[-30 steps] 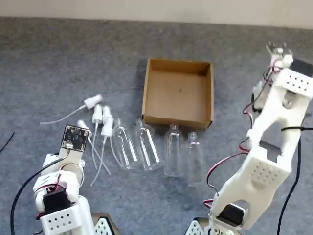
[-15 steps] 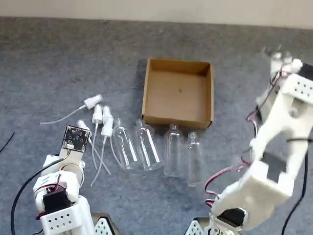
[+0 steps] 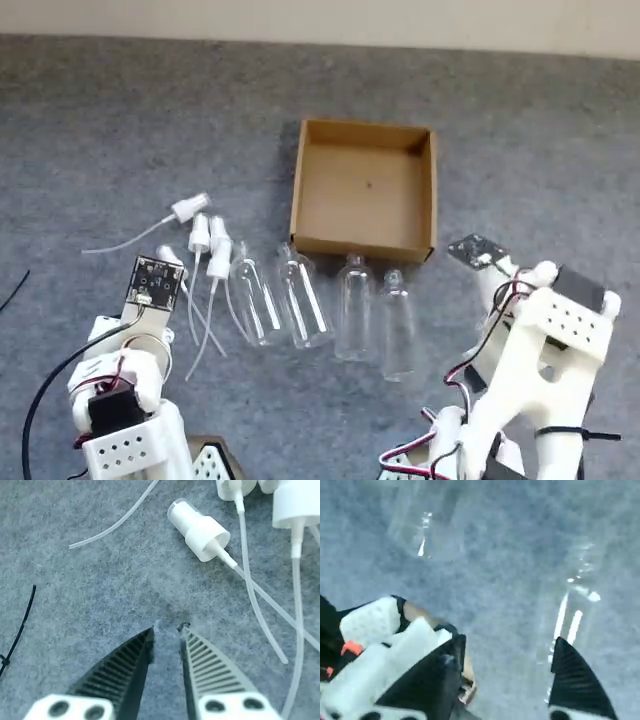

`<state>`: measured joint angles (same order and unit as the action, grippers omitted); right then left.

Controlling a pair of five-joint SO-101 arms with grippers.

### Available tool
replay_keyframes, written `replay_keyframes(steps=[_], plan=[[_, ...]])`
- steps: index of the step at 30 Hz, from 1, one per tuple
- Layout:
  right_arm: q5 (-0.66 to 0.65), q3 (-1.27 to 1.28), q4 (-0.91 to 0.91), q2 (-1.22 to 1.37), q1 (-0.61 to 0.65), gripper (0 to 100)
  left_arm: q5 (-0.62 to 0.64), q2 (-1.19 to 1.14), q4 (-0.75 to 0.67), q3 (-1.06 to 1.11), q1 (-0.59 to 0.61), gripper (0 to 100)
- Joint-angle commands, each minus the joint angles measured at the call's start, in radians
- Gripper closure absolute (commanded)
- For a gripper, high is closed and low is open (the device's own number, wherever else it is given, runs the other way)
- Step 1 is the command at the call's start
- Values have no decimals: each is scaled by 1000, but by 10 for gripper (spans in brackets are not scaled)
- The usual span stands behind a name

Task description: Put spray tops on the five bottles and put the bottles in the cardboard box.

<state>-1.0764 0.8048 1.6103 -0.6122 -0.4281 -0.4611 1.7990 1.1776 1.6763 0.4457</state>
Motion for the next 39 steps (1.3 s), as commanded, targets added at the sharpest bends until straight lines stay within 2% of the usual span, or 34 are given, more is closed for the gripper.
replay_keyframes(steps=[1, 7, 11, 22, 25, 28, 30, 35, 39], plan=[[35, 15, -82, 19, -13, 756, -6, -7, -2, 19, -10, 909], [49, -53, -193, 111, -47, 754, -6, -7, -2, 19, -10, 909], [-31, -64, -202, 177, -58, 754, -6, -7, -2, 19, -10, 909], [-29, -70, -320, 371, -94, 759, -6, -7, -3, 19, -10, 909], [-12, -71, -323, 410, -94, 832, -6, -7, -3, 19, -8, 909], [104, -102, -354, 435, -88, 943, -6, -7, -3, 19, -8, 909], [226, -173, -383, 458, -87, 978, -6, -7, -3, 19, -7, 909], [534, -453, -387, 613, -74, 981, -6, -7, -2, 19, -5, 909], [715, -723, -348, 842, -28, 981, -6, -7, -2, 19, -5, 909]])
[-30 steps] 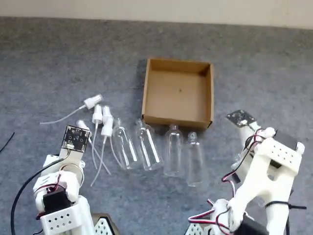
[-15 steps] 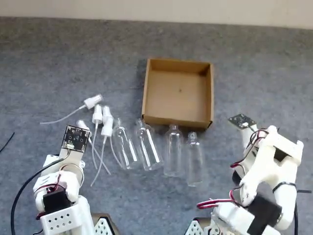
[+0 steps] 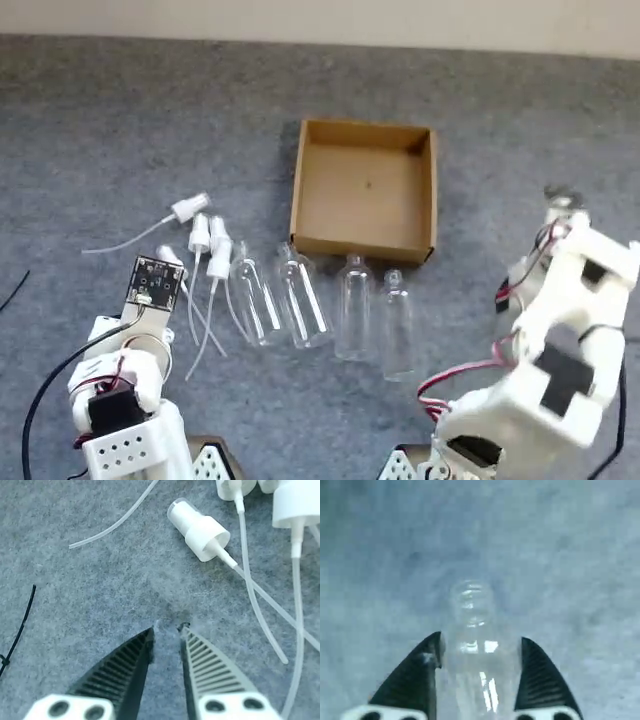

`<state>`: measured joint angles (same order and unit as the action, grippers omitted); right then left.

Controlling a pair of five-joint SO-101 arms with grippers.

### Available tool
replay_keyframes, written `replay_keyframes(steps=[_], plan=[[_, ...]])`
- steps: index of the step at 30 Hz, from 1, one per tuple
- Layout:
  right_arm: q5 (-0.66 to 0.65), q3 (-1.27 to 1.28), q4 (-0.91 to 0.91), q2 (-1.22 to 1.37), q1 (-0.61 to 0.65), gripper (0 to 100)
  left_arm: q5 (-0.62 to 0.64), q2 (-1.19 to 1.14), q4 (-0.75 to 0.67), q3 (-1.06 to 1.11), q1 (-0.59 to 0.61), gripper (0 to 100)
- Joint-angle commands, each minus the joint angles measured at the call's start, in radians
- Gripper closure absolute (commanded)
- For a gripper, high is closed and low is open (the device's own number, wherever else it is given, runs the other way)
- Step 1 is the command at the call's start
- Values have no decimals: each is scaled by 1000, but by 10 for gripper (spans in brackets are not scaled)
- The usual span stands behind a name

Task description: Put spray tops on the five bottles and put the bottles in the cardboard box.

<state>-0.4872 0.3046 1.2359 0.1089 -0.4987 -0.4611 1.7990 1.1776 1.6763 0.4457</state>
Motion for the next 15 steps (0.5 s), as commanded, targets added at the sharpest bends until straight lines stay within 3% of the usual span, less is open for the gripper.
replay_keyframes(steps=[1, 9, 15], plan=[[158, -302, 53, 182, 58, 981, -6, -7, -2, 19, -5, 909], [247, -915, 364, 585, 176, 969, -6, -7, -2, 19, -5, 909], [173, -1247, 529, 789, 203, 792, -6, -7, -2, 19, -5, 909]])
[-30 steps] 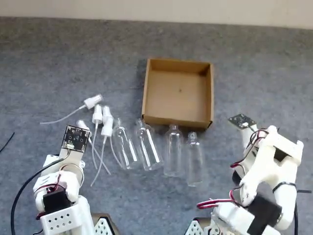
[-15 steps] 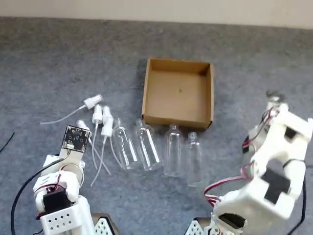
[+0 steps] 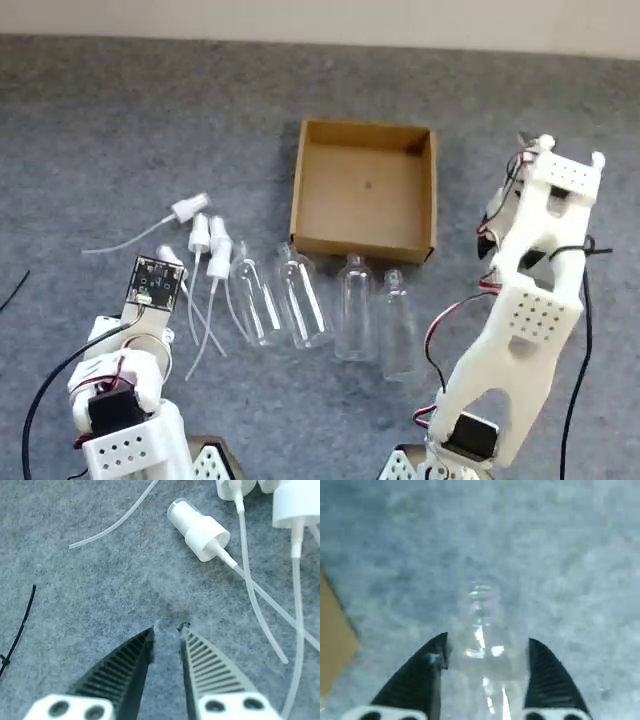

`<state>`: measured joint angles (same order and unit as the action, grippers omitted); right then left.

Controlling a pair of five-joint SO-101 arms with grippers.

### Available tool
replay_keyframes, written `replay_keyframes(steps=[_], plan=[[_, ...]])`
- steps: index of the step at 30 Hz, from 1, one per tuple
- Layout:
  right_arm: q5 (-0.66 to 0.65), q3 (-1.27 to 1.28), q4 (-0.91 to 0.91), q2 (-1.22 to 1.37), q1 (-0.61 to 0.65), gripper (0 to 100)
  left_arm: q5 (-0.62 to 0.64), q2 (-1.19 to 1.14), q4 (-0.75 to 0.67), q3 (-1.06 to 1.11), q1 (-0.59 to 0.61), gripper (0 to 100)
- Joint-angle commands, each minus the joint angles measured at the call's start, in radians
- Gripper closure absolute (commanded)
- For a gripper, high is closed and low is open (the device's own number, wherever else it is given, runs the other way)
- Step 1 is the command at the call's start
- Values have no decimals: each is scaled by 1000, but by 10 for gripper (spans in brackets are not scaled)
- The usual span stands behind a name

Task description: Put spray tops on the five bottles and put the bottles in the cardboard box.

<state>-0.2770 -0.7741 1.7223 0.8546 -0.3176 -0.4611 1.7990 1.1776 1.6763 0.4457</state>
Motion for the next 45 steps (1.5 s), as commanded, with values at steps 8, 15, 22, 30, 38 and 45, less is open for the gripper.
replay_keyframes(steps=[8, 15, 22, 30, 38, 45], plan=[[-83, -232, 44, 71, 42, 765, -6, -7, -2, 19, -7, 909], [-103, -237, 42, 45, 54, 765, -6, -7, -2, 19, -10, 909], [-137, -229, 42, 53, 47, 857, -6, -7, -3, 19, -10, 909], [-130, -239, 44, -5, 24, 996, -6, -7, -8, 19, -10, 909], [-181, -33, 45, -387, 22, 996, -6, -50, 52, -173, -8, 909], [-420, 352, 27, -756, 12, 996, -86, -513, 95, -582, -12, 909]])
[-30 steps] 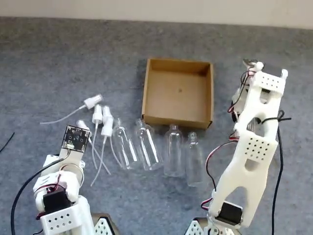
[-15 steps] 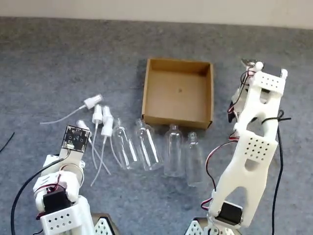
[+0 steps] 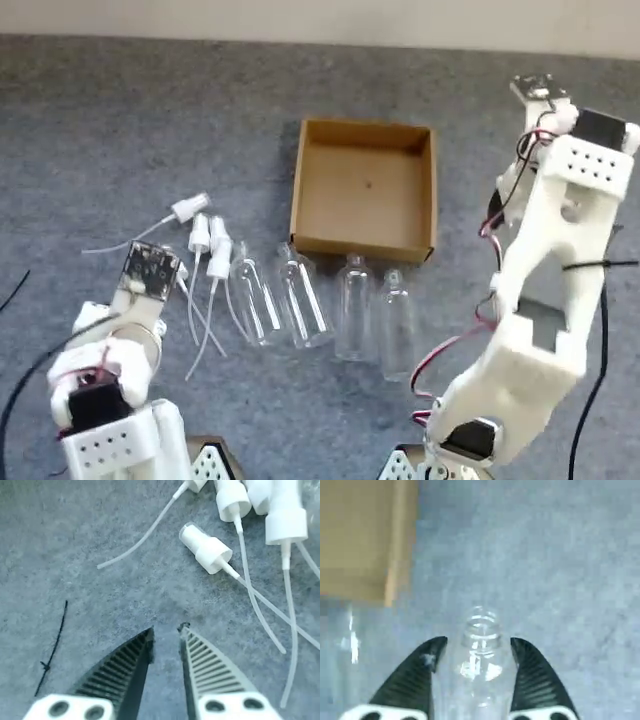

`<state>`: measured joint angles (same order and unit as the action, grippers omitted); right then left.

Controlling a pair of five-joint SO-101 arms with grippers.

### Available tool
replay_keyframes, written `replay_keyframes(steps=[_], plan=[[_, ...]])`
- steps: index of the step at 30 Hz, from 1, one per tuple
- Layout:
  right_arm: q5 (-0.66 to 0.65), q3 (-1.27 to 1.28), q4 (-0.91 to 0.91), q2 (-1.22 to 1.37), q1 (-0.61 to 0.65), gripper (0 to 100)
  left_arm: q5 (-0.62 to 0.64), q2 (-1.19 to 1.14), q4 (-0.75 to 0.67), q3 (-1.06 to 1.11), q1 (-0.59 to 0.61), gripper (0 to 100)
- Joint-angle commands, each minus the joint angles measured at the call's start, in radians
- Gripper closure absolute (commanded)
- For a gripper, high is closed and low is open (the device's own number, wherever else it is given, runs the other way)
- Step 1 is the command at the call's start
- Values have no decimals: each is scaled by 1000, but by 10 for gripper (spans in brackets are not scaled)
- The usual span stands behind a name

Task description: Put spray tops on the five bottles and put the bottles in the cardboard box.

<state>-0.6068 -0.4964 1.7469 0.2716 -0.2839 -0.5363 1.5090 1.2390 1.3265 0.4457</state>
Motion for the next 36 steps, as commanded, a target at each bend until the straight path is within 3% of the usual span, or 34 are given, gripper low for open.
replay_keyframes(steps=[1, 6, 11, 16, 24, 36], plan=[[-109, 93, -30, -211, -30, 996, -11, -321, 60, -321, -19, 909], [-146, 283, -280, -338, -54, 996, -11, -814, 173, -745, -122, 907], [-126, 639, -549, -481, -38, 996, -11, -1242, 181, -1106, -165, 841], [-112, 929, -785, -673, -35, 996, -15, -1580, 181, -1414, -194, 839], [-63, 1063, -809, -796, 22, 996, -17, -1972, 183, -1796, -277, 839], [-63, 1061, -802, -806, 64, 996, -43, -2324, 187, -2026, -283, 869]])
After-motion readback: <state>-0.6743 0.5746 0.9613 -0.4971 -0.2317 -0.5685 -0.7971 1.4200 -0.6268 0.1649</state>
